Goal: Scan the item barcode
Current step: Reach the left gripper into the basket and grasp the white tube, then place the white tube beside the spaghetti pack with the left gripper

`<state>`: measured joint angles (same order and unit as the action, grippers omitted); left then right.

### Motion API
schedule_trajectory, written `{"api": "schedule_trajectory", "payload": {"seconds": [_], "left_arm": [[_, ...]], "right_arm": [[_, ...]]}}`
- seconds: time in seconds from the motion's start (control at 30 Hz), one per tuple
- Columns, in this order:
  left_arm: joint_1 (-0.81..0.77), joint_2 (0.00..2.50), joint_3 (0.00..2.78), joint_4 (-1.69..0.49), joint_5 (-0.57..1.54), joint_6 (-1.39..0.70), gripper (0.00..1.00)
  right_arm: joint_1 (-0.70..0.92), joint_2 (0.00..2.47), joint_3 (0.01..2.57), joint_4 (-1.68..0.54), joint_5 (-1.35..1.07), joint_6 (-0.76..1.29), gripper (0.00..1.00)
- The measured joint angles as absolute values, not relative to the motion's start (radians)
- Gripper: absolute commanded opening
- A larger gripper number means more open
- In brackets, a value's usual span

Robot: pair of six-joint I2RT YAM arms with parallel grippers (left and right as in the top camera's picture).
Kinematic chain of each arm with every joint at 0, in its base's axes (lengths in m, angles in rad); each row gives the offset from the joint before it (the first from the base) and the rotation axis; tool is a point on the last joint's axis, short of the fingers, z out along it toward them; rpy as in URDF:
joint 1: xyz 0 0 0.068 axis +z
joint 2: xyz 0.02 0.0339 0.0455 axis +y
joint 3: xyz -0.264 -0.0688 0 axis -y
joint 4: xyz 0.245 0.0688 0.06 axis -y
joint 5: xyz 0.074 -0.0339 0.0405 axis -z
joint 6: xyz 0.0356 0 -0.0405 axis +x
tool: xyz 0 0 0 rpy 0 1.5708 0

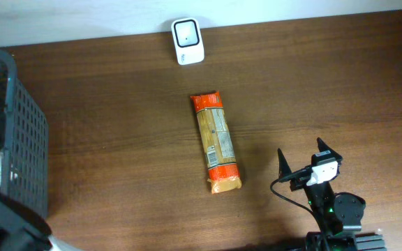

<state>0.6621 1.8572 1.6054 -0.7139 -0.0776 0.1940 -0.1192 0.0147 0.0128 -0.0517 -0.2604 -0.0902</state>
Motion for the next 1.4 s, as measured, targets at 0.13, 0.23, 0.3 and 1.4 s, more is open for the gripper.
{"api": "schedule_trajectory", "payload": {"seconds": [0.13, 0.23, 0.3, 1.4], "left_arm": [[0.659, 1.564, 1.663, -0.703, -0.064, 0.12, 0.0], [0.632, 1.343, 1.683, -0.731, 0.039, 0.081, 0.0], [0.559, 1.248, 1.684, -0.82, 0.14, 0.038, 0.0], [-0.249, 1.798, 1.533, -0.767, 0.232, -0.352, 0.99]], "right_arm": [[-0.119, 0.015, 0.013, -0.052, -0.26, -0.09, 0.99], [-0.119, 0.015, 0.013, -0.052, -0.26, -0.09, 0.99], [-0.119, 0.015, 0.013, -0.052, -0.26, -0.09, 0.99], [-0.119, 0.015, 0.013, -0.052, -0.26, -0.09, 0.99]]}}
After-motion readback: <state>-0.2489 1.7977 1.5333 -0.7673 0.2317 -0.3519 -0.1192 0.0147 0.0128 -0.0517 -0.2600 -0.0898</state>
